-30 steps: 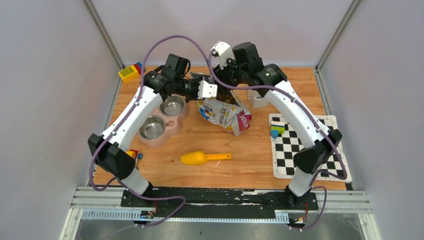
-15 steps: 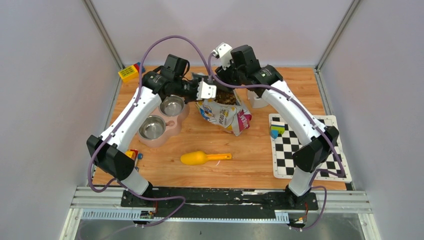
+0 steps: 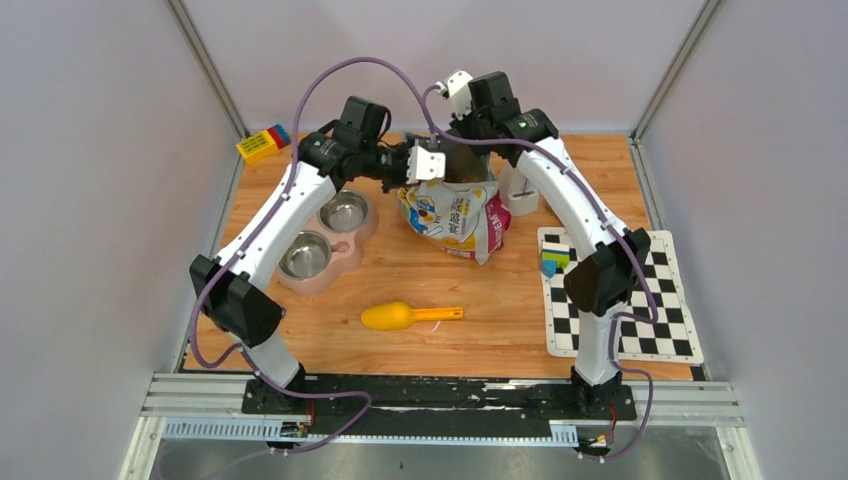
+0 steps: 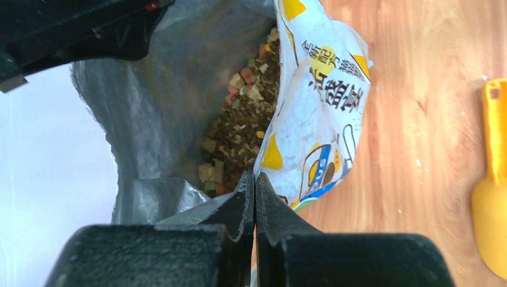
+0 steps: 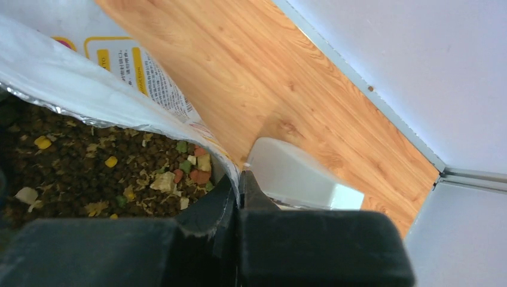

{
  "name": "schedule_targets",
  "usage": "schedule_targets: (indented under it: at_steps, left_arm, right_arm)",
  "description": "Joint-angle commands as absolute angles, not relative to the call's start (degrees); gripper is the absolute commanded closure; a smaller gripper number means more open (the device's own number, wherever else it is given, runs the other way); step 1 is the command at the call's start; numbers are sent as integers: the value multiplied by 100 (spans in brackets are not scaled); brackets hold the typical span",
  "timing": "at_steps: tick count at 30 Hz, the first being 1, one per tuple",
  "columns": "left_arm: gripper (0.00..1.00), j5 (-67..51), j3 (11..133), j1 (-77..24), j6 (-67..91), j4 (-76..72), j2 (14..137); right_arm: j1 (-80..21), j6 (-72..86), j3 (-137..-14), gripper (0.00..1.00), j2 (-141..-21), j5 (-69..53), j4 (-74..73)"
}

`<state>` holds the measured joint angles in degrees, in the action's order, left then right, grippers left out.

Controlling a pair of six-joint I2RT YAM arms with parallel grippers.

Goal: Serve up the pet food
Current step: Open the pet food bag at the center of the board.

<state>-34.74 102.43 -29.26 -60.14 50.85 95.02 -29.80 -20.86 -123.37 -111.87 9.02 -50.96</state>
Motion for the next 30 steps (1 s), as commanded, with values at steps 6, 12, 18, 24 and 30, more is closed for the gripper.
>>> schedule_targets:
  at_steps: [6,12,18,24,30]
  left_arm:
    - [100,-3188,11902,-2951,-4991,4426,10319]
    - [100,-2835,12433,-2953,-4883,4242,10540]
    - [100,-2955,11340,-2952,-5169,4366,10120]
    - [100,-2865,10027,-2947,-5659,4467,9503]
    - [100,-2841,9851,-2946,-5734,4559,9331]
  right_arm:
    - [-2681,-2726,-13357,100,-10816,1064,-3398]
    - [-2652,-2665,-13214,100,-10693,1105,-2999]
    - [-2677,-2513,-12397,100,-10366,651,-2898]
    - [-2897,-2205,-10867,100,-9892,109,-2836]
    - [-3023,-2048,-10633,100,-9772,123,-2791]
